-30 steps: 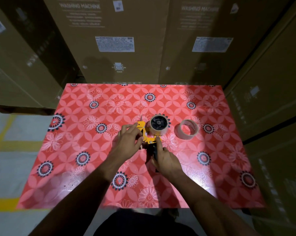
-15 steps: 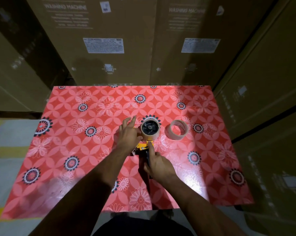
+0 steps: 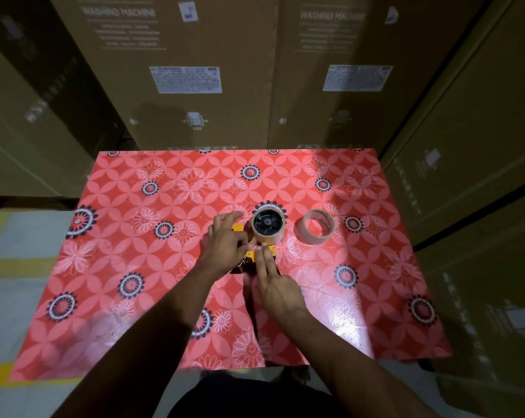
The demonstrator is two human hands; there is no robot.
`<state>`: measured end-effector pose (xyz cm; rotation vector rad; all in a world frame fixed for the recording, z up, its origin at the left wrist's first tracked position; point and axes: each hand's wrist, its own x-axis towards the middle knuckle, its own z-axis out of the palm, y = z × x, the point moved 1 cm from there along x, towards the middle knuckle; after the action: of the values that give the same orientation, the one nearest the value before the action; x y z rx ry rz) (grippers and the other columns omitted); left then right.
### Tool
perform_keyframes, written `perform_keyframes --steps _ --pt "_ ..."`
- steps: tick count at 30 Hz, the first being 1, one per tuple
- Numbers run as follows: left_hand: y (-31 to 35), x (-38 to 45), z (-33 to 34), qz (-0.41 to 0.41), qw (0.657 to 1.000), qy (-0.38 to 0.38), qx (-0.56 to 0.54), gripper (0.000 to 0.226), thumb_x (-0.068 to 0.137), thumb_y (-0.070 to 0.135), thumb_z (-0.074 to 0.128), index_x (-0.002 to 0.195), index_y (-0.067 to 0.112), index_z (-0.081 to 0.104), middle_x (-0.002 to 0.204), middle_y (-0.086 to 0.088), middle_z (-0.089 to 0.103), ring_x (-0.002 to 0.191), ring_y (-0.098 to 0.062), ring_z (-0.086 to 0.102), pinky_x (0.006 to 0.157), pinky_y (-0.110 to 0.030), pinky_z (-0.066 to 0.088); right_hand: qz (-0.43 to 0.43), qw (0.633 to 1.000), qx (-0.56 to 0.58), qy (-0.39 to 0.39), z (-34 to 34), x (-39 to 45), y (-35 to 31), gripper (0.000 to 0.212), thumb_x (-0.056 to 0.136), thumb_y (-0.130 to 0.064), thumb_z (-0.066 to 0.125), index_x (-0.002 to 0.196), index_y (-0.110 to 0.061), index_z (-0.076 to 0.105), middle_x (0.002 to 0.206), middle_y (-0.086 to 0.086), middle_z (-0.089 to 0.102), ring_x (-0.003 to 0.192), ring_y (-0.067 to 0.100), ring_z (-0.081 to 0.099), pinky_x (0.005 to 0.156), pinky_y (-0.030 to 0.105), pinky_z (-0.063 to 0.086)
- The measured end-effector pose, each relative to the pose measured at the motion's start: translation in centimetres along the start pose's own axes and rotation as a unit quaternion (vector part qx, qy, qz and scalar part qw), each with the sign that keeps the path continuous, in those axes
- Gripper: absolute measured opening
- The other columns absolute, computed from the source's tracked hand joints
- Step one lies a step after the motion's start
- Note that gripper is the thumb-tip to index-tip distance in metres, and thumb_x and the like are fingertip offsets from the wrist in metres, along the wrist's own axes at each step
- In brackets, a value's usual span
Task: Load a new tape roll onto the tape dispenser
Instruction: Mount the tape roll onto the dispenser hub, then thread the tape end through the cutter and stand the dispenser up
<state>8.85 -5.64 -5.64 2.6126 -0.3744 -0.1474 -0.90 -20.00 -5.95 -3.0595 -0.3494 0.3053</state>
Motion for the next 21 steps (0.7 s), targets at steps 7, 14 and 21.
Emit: perform_keyframes --steps 7,14,21 --pt "-0.6 -2.8 -0.5 0.016 0.998 0.020 0.054 0.022 0.083 0.026 0.072 0.064 0.028 0.061 0.149 0.009 0.038 0.130 -0.023 0.032 0.095 -0.045 0.039 -0.024 0.997 -0.039 0.068 -4.5 -1.5 -1.1 0.066 0.079 -0.018 0.023 0.113 -0.001 0.077 0.126 0.015 0.071 0.044 0.015 0.067 0.027 0.014 0.021" --pt "-5.3 -5.9 -3.2 -0.034 0.994 0.003 0.106 0.018 0.080 0.036 0.077 0.067 0.036 0.065 0.151 0.009 0.036 0.139 -0.024 0.025 0.113 -0.055 0.029 -0.055 0.994 -0.087 0.038 -3.6 -1.5 -0.6 0.069 0.050 0.001 0.062 0.118 0.005 0.072 0.135 0.022 0.063 0.037 0.020 0.062 0.028 0.016 0.023" --pt "-6.5 -7.1 -5.1 -0.074 0.989 -0.007 0.126 0.010 0.079 0.048 0.077 0.074 0.044 0.069 0.159 0.012 0.026 0.146 -0.028 0.019 0.113 -0.059 0.026 0.020 0.999 -0.044 0.004 -4.4 -1.3 -0.5 0.087 0.054 0.002 0.068 0.138 0.014 0.050 0.155 0.028 0.036 0.066 0.024 0.074 0.036 0.022 0.030"
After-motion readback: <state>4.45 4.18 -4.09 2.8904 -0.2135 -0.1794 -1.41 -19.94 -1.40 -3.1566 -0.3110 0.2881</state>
